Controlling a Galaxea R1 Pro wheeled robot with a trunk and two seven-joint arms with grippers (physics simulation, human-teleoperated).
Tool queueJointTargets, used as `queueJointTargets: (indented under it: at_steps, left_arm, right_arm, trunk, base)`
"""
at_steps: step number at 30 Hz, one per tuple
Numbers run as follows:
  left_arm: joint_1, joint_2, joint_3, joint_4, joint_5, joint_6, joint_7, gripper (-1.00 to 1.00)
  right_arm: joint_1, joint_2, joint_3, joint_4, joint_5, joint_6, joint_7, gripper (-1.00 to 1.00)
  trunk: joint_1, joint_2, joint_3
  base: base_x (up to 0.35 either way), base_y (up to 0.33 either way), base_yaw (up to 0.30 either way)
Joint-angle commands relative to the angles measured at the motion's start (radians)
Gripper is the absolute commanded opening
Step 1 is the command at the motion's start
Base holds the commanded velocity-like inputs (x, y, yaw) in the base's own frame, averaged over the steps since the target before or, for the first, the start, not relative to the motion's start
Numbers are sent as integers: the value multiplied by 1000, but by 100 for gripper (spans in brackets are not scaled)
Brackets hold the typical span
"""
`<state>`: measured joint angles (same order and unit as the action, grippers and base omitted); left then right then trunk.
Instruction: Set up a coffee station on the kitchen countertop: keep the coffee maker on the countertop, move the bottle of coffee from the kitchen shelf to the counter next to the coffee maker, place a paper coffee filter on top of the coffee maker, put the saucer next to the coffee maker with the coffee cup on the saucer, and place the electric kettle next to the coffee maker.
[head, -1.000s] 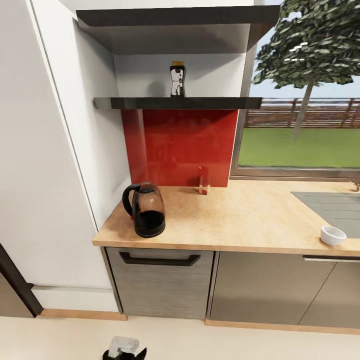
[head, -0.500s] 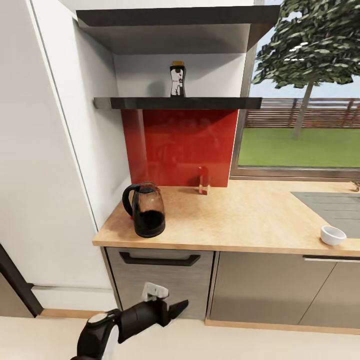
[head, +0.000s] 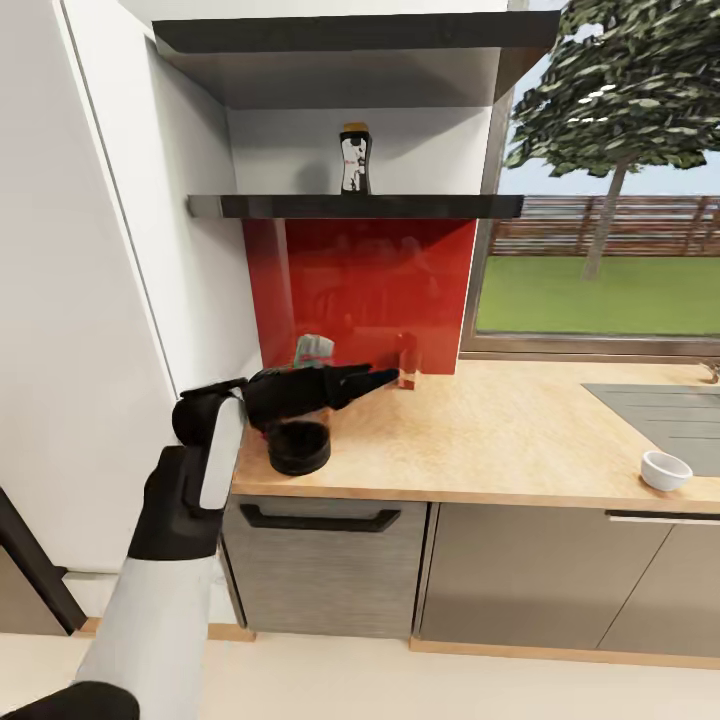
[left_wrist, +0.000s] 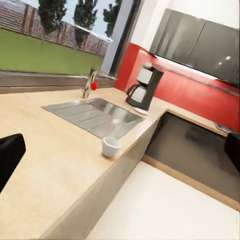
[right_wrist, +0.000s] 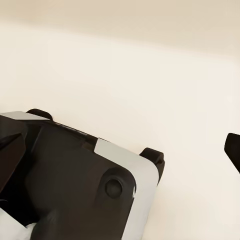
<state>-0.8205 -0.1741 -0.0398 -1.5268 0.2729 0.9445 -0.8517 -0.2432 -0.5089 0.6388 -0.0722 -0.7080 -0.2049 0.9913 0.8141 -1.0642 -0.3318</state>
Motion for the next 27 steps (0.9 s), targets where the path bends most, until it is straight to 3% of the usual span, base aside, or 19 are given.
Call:
queueJointTargets:
  at_steps: [1, 2, 6, 8, 9, 10, 11, 15, 16, 19, 20, 21, 23, 27]
  left_arm:
    - [-65, 0, 1, 13, 7, 18, -2, 100]
    - [-124, 0, 1, 30, 13, 27, -2, 100]
    - [-248, 0, 2, 92, 20, 37, -1, 100]
    - [-341, 0, 3, 159, 22, 39, -1, 100]
    - [-432, 0, 4, 239, 23, 40, 7, 100]
    - [-486, 0, 4, 291, 23, 40, 31, 100]
    - [-534, 0, 5, 336, 24, 40, 75, 100]
    - [-617, 0, 6, 400, 35, 39, 209, 100]
    - [-693, 0, 6, 449, 84, 38, 370, 100]
    - [-747, 0, 6, 473, 125, 38, 500, 100]
    - [-799, 0, 6, 487, 151, 37, 618, 100]
    - [-829, 0, 5, 492, 161, 37, 676, 100]
    - [-885, 0, 4, 510, 167, 37, 728, 100]
    - [-960, 0, -11, 544, 169, 36, 765, 100]
  right_arm:
    - [-1, 0, 9, 0, -5, -7, 1, 100]
    - [-1, 0, 9, 0, -5, -8, 0, 100]
    - [-1, 0, 9, 0, -5, -8, 0, 100]
    - [-1, 0, 9, 0, -5, -8, 0, 100]
    - [-1, 0, 9, 0, -5, -8, 0, 100]
    - [-1, 0, 9, 0, -5, -8, 0, 100]
    - [-1, 0, 9, 0, -5, -7, 0, 100]
    - [-1, 0, 9, 0, -5, -7, 0, 100]
    - [-1, 0, 9, 0, -5, -8, 0, 100]
    - [-1, 0, 9, 0, -5, -8, 0, 100]
    - [-1, 0, 9, 0, -5, -8, -1, 100]
    - [-1, 0, 9, 0, -5, -8, -1, 100]
    - [-1, 0, 9, 0, -5, -8, -2, 100]
    - [-1, 0, 9, 0, -5, -8, -1, 100]
  trunk:
    - [0, -1, -1]
    - [0, -1, -1]
    - [0, -1, -1]
    - [0, -1, -1]
    - [0, -1, -1]
    - [0, -1, -1]
    - [0, -1, -1]
    - [0, -1, -1]
    - [0, -1, -1]
    - [0, -1, -1]
    - [0, -1, -1]
    - [0, -1, -1]
    - [0, -1, -1]
    - [0, -1, -1]
  base:
    - [0, 0, 0]
    - [0, 0, 0]
    - [0, 0, 0]
    - [0, 0, 0]
    - [0, 0, 0]
    - [0, 0, 0]
    - [0, 0, 0]
    - [0, 0, 0]
    - [0, 0, 0]
    - [0, 0, 0]
    - [0, 0, 0]
    - [0, 0, 0]
    - [0, 0, 0]
    - [0, 0, 0]
